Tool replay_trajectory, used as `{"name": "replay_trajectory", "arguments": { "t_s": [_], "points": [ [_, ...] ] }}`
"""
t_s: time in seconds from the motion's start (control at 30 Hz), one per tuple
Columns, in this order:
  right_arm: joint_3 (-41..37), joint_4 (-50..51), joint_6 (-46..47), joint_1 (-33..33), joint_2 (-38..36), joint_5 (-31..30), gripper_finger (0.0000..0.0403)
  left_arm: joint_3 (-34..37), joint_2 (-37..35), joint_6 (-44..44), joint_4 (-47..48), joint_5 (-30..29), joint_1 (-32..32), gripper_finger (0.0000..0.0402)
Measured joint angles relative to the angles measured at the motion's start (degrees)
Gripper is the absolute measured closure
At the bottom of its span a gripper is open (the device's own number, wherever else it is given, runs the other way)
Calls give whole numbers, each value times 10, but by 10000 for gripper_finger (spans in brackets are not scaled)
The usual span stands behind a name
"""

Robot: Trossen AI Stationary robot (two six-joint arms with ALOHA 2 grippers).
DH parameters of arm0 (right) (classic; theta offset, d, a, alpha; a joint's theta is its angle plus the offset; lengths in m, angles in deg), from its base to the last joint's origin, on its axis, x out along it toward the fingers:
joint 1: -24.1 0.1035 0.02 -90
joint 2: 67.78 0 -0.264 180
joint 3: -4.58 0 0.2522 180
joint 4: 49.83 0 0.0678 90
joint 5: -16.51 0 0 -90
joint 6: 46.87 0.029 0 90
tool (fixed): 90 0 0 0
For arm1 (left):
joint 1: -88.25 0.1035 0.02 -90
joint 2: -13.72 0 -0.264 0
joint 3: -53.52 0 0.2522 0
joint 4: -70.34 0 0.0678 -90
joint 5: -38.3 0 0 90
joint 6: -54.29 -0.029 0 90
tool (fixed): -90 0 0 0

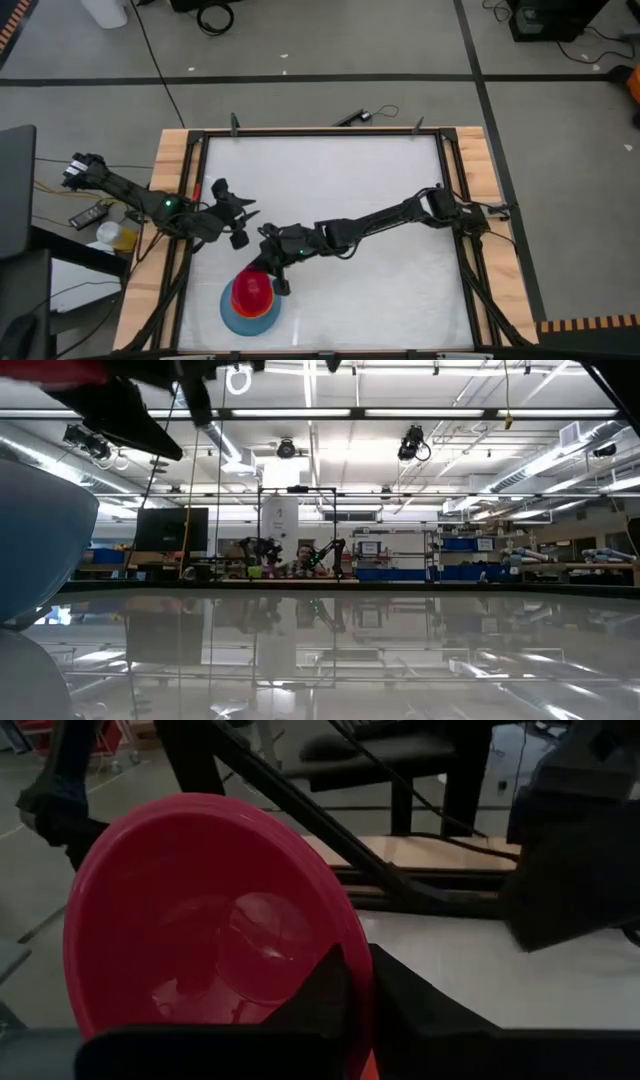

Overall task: Nest bowls inside each other
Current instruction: Stack the red bowl on top of the orange bowl

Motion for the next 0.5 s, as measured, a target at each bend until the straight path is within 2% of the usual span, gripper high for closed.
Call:
{"name": "replay_trajectory", "arguments": {
  "t_s": [0.17,0.33,0.5],
  "points": [
    [-1,24,20,0,30,14,368,0,0,9,-5,0,0,260],
    [0,27,21,-1,29,16,367,0,0,11,-5,0,0,260],
    [1,44,65,-8,29,22,338,0,0,10,-5,0,0,260]
  ]
}}
